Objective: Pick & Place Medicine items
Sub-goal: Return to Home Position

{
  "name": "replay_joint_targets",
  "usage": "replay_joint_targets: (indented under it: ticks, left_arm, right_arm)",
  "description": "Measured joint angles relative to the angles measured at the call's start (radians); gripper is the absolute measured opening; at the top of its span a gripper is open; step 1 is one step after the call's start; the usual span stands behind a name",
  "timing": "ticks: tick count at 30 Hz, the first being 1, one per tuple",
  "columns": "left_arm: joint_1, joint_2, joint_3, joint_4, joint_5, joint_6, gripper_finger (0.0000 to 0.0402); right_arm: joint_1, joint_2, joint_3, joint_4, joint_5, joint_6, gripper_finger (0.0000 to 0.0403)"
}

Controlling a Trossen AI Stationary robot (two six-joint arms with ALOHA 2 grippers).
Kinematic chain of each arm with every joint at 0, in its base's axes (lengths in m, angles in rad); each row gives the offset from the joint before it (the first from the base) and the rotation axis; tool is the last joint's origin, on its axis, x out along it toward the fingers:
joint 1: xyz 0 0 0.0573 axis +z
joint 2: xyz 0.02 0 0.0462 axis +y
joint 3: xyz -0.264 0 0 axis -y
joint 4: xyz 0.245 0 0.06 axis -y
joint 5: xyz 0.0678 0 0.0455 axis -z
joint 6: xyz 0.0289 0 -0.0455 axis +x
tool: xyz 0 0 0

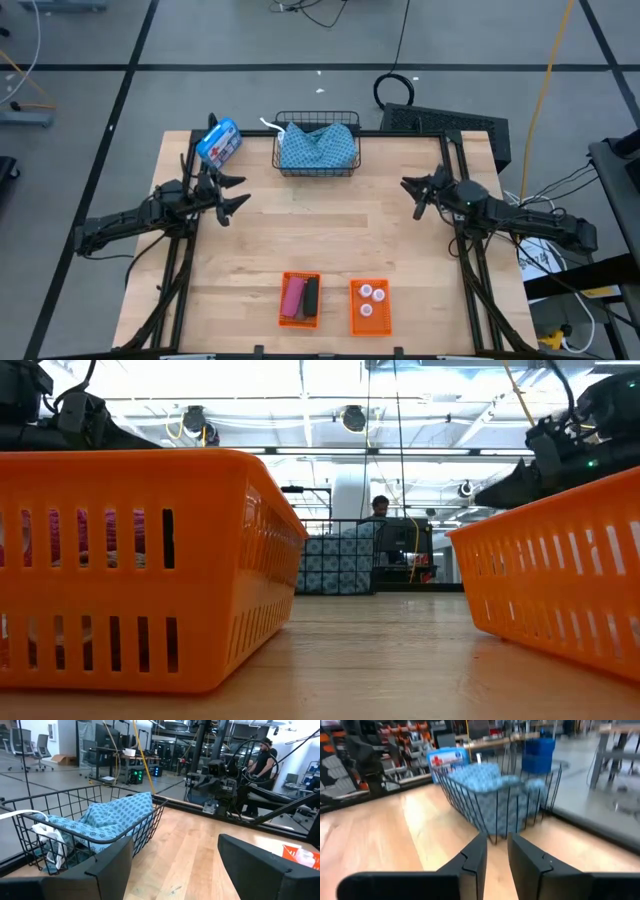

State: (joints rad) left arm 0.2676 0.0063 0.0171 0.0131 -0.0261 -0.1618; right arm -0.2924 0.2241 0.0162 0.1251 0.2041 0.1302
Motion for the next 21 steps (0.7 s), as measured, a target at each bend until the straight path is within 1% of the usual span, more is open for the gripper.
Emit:
replay_joint_targets:
  ticks: [2,5,21]
  left_arm:
    - [0.000,0.000,-0.001,0.004,0.000,0.001,0.0301]
    - [0.000,0.000,-0.002,0.014,0.000,0.001,0.0301]
    - [0.000,0.000,-0.002,0.019,-0.001,0.001,0.0301]
  right_arm:
    - [0.000,0.001,-0.001,-0.038,0.000,0.045,0.0070]
    - [0.000,0.000,-0.001,-0.043,0.001,0.091,0.0070]
    - [0.000,0.000,-0.002,-0.025,0.004,0.094,0.0069]
